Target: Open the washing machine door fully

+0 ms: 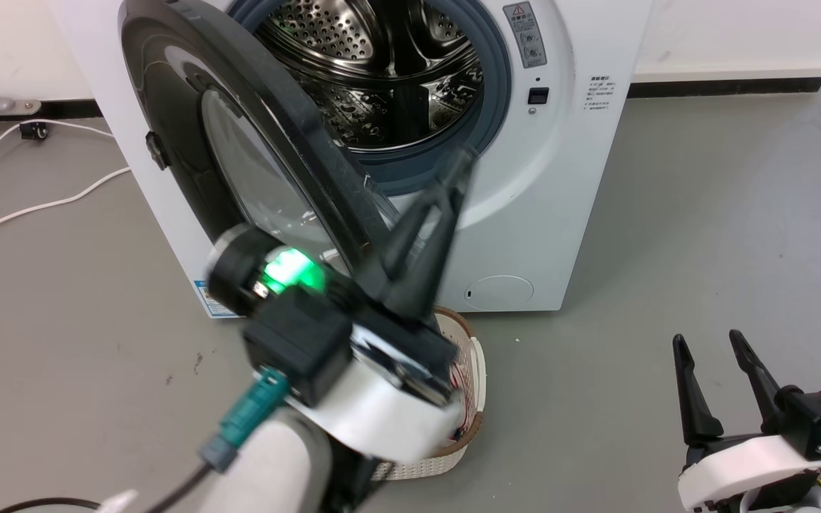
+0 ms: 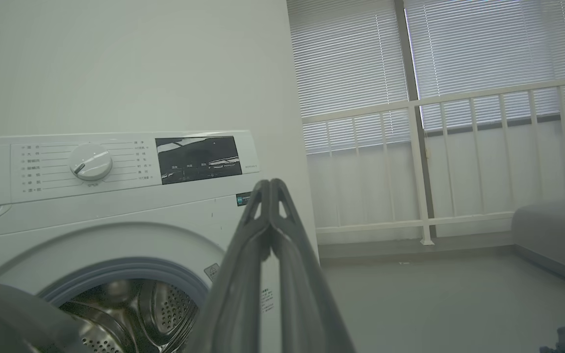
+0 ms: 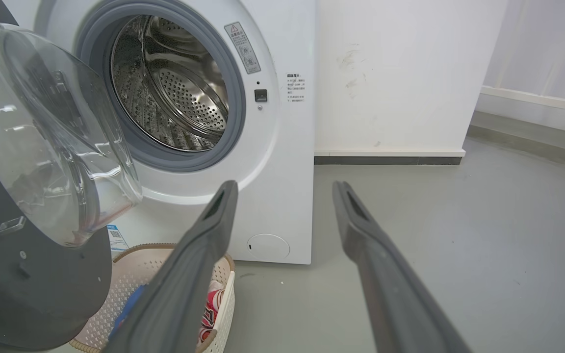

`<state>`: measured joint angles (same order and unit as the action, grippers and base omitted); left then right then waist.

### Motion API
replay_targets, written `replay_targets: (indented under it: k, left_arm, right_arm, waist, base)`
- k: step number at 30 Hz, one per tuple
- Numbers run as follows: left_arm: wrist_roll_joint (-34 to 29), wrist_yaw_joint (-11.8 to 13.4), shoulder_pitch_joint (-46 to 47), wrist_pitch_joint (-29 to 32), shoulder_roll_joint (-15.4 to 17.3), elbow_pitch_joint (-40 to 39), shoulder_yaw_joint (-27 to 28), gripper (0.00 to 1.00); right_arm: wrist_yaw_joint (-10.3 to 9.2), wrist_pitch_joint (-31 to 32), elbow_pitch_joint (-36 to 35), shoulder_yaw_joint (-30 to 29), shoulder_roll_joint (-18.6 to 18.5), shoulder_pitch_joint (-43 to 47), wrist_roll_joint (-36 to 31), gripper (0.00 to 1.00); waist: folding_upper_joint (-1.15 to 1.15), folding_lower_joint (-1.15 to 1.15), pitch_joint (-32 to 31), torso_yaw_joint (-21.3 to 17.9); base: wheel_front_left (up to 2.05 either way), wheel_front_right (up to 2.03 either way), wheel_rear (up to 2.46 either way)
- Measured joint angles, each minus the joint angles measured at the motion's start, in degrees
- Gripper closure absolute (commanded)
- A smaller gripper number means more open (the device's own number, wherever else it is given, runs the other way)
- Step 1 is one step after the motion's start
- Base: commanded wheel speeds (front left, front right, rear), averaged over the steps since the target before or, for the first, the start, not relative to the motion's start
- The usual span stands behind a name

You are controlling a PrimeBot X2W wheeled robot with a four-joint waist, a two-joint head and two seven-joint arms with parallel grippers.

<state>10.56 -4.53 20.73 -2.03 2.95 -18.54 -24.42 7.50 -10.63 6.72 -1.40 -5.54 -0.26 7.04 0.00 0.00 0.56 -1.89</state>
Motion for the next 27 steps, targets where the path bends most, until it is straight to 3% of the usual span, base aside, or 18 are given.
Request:
replay_targets:
  k: [7, 15, 19, 27]
  left_arm:
    - [4.33, -1.12, -8.97, 7.94, 0.55, -0.66, -9.2, 1.0]
    - [7.94, -1.83, -15.97, 11.69, 1.8, 7.69, -15.92, 1.0]
    - [6.75, -1.21, -16.08, 9.45, 1.97, 13.67, -15.95, 1.0]
    - [6.26, 3.8, -12.27, 0.32, 0.91, 23.71, -10.91, 1.0]
  right_arm:
    - [0.0, -0.01, 0.01, -0.4, 0.29, 0.17, -0.08, 0.0]
    - [0.0, -0.14, 0.27, -0.27, 0.54, 0.16, -0.07, 0.0]
    - [0.0, -0.29, 0.65, 0.02, 0.64, -0.16, -0.05, 0.0]
    - [0.0, -0.52, 1.56, 0.12, 0.74, -0.46, 0.05, 0.0]
  waist:
    - [0.0, 0.0, -0.01, 0.23]
    - [0.0, 0.0, 0.35, 0.25]
    - [0.0, 0.0, 0.62, -0.15]
    - [0.0, 0.0, 0.37, -1.08]
  base:
    - [0.0, 0.0, 0.0]
    - [0.0, 0.0, 0.0]
    - [0.0, 0.0, 0.0]
    - [0.0, 0.0, 0.0]
